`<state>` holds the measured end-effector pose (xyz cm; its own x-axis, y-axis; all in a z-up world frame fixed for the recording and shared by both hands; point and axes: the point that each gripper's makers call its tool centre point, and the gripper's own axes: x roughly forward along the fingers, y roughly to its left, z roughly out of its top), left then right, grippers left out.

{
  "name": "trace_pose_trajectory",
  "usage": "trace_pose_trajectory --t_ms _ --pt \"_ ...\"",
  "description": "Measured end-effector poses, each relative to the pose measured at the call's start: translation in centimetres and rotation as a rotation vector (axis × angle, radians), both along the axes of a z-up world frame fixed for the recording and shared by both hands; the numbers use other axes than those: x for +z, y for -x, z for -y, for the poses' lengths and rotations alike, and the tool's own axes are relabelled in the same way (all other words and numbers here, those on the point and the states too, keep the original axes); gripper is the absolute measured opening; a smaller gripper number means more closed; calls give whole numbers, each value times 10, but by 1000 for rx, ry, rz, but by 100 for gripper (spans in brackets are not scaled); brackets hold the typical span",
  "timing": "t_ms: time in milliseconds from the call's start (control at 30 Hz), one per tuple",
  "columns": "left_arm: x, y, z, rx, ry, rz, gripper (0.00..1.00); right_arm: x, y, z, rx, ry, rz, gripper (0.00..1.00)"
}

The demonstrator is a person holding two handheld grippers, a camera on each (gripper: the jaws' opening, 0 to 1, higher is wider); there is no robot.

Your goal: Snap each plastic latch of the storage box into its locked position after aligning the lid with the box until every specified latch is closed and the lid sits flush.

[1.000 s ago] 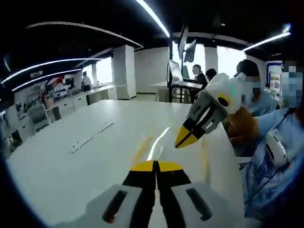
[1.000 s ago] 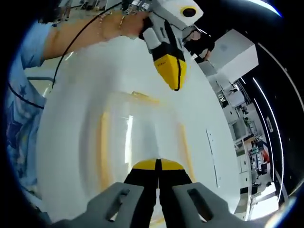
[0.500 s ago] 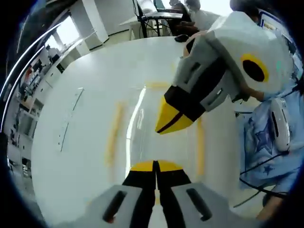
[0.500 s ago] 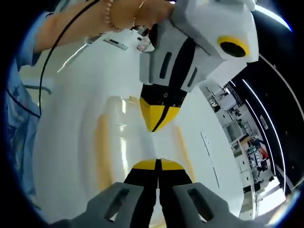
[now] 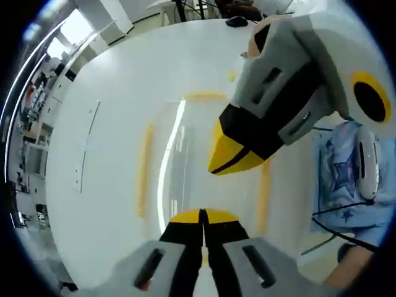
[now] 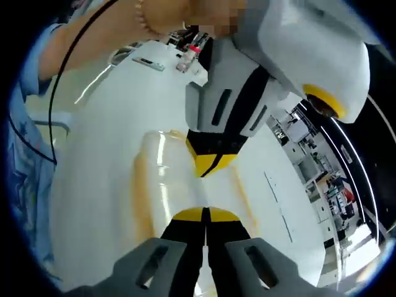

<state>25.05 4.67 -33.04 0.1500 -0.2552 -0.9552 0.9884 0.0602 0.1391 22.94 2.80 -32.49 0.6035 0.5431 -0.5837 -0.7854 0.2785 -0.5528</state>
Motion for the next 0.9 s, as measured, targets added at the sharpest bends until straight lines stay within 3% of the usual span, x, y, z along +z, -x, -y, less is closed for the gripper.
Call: trace_pose_trajectory --t_ms 100,133,233,367,700,900 --pt "-1 2 -1 5 -11 0 0 2 11 -3 -12 -81 49 0" --pt "-2 4 -1 -8 -23 9 0 5 9 3 -63 -88 110 0" --pt "-2 3 1 -12 -47 14 0 6 17 7 -101 -127 166 0" --pt "-2 0 1 14 -56 -5 0 9 25 10 -151 -165 287 0" --pt "-4 4 0 22 -62 -8 0 3 50 3 -181 -242 409 0" --pt "-5 2 0 29 -81 -22 0 -9 56 -2 -186 -243 411 0"
